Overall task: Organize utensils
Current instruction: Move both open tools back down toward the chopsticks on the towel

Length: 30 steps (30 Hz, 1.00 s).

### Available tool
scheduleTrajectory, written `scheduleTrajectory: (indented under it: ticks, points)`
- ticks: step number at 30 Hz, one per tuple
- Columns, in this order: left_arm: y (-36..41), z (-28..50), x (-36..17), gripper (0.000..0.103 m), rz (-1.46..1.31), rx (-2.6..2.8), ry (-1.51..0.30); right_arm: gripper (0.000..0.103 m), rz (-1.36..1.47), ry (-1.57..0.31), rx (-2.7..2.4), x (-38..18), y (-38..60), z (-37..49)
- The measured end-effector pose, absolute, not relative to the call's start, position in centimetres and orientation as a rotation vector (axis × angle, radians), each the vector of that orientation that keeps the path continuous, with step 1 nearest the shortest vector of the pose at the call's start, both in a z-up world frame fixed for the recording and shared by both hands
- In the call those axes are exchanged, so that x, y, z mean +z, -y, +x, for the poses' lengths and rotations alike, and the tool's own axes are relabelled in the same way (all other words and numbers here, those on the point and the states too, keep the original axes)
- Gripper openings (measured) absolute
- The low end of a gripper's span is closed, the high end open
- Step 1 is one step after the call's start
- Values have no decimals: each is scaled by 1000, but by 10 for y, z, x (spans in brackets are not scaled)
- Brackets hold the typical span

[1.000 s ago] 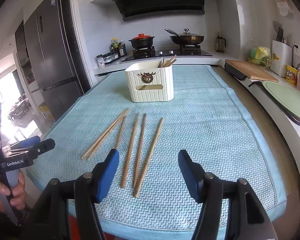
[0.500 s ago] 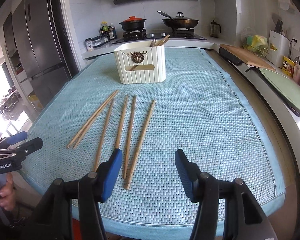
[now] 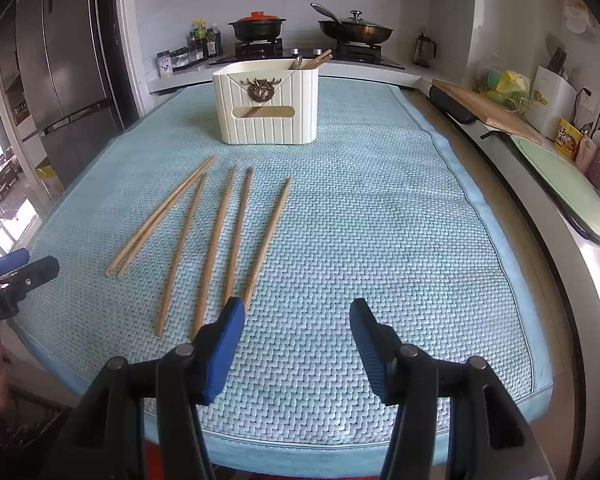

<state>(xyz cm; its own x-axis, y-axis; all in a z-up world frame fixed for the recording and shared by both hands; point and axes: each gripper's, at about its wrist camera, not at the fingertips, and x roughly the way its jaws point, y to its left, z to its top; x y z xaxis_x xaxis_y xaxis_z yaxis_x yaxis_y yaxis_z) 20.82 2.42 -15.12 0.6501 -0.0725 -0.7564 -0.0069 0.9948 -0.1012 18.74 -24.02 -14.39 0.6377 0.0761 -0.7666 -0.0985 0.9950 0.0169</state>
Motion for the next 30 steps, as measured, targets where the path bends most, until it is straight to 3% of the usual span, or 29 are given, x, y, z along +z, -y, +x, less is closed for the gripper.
scheduleTrajectory:
  ticks: [20, 30]
  points:
    - [-33, 216, -158, 101, -65, 58, -886, 56, -54, -902, 94, -148, 237, 197]
    - [-62, 224, -168, 101, -182, 64, -923, 56, 40, -928, 192, -167, 238, 230]
